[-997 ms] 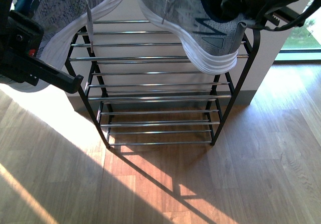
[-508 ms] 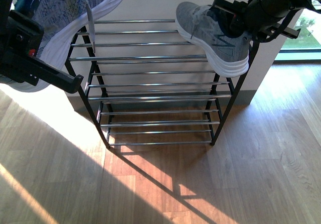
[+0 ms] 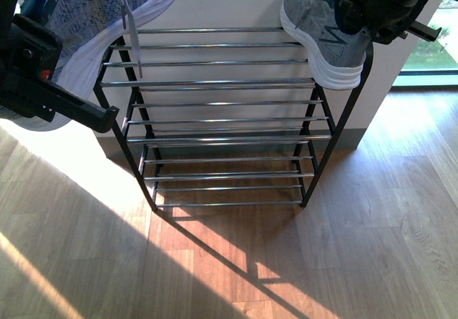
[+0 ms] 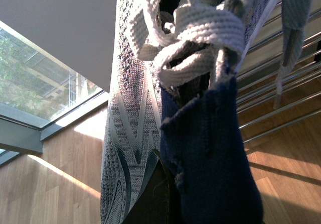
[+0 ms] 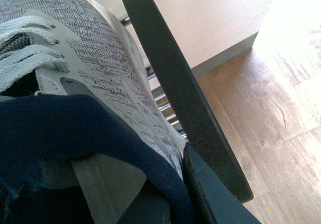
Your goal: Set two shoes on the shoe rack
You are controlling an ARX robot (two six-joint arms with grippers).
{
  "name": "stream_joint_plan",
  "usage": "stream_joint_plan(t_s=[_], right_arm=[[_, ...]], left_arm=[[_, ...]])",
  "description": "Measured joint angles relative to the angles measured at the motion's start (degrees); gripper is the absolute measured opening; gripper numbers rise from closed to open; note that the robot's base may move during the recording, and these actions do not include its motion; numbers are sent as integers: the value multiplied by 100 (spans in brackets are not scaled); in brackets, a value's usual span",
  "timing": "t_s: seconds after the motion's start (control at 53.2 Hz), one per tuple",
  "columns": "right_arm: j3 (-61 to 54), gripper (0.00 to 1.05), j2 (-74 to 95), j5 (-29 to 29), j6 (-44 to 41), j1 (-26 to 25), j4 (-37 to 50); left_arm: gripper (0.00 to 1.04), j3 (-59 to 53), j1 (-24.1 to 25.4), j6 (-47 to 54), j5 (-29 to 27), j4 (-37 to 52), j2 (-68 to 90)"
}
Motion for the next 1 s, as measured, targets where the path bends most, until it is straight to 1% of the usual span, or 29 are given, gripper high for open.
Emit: stream_joint_plan(t_s=[0.132, 0.169, 0.207, 0.357, 0.433, 0.452, 0.508, 0.583, 0.602, 0.658, 0.734, 0.828, 0.922, 0.997], right_arm=[[-52, 23, -22, -52, 7, 0, 157], [-149, 30, -87, -98, 4, 0, 264], [-214, 33, -125, -116, 2, 0, 315], [-778, 54, -501, -201, -22, -15, 649], [-1207, 67, -822, -372, -33, -37, 872], [-1274, 68, -879, -402, -35, -39, 907], [-1735, 79, -1266, -608, -55, -39, 1167], [-2634, 96, -2100, -977, -72, -42, 1690], [-2824, 97, -2288, -1104, -74, -46, 1784], [-3508, 95, -2986, -1467, -160, -79, 2090], [-4389, 96, -3888, -1849, -341, -179, 2409], [-5053, 96, -4562, -2142, -490, -299, 2492], [-6067, 96, -5600, -2741, -695, -588, 2529], [-6463, 96, -6089, -3036, -802, -765, 2549]], left_arm=[[3, 0, 2, 0, -7, 0, 0], [3, 0, 2, 0, -4, 0, 0], [3, 0, 0, 0, -2, 0, 0], [3, 0, 2, 0, -4, 0, 0], [3, 0, 2, -2, -7, 0, 0], [3, 0, 2, 0, -4, 0, 0], [3, 0, 0, 0, 2, -2, 0], [3, 0, 0, 0, 15, -2, 0], [3, 0, 0, 0, 11, -2, 0], [3, 0, 2, 0, -9, 0, 0], [3, 0, 2, 0, -2, 0, 0], [3, 0, 0, 0, 0, -2, 0], [3, 0, 0, 0, -2, 0, 0], [3, 0, 0, 0, -2, 0, 0]])
